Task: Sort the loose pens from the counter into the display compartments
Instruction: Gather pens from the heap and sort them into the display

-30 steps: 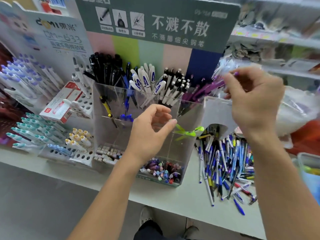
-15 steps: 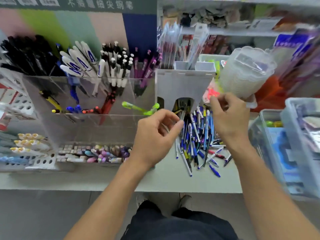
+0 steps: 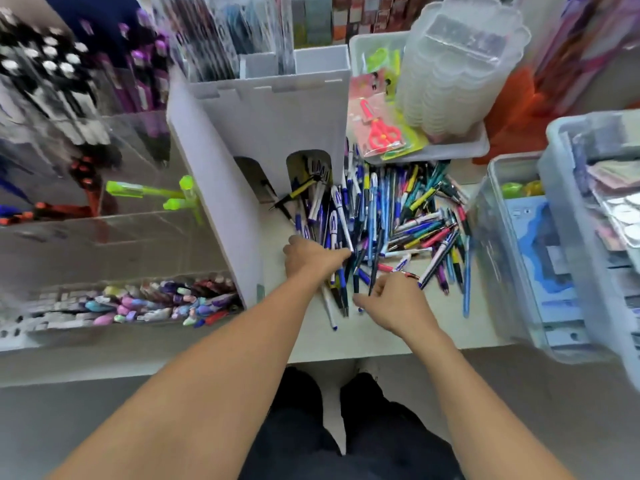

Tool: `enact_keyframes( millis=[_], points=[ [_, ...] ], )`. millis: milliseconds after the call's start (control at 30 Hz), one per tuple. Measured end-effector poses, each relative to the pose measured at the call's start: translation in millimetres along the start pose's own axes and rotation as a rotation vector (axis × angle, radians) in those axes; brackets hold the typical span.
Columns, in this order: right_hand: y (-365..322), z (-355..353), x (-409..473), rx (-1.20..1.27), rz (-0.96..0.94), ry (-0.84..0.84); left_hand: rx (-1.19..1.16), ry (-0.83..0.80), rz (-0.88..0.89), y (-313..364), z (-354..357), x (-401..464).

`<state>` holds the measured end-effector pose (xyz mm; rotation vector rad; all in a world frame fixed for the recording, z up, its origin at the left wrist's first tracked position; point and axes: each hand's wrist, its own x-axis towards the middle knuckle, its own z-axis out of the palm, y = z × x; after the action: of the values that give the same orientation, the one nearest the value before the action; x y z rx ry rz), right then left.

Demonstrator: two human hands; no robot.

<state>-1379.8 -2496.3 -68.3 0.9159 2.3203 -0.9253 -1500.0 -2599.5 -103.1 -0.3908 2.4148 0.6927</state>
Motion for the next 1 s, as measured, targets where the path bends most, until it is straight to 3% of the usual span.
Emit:
enact_keyframes(
  millis=[100, 300, 567, 733, 900, 1000],
  points=[
    [1, 18, 0, -0.039, -0.03, -0.096, 0.056, 0.023, 0.039, -5, 5, 3],
    [8, 28, 12, -0.04, -0.05, -0.076, 0.098, 0.056, 0.161, -21, 2, 15],
    [-7, 56, 8, -0.028, -0.139, -0.093, 0.177, 0.053, 0.174, -17, -12, 17],
    [-12, 60, 11, 0.053, -0.162, -0.124, 0.133, -0.107, 0.101, -15, -35, 10],
    [-14, 56, 15, 0.326, -0.107, -0.236, -0.071, -0.376, -0.033, -24, -59, -7],
    [-13, 49, 15, 0.605, 0.029, -0.337, -0.199, -0.514, -0.098, -31, -71, -18]
  ],
)
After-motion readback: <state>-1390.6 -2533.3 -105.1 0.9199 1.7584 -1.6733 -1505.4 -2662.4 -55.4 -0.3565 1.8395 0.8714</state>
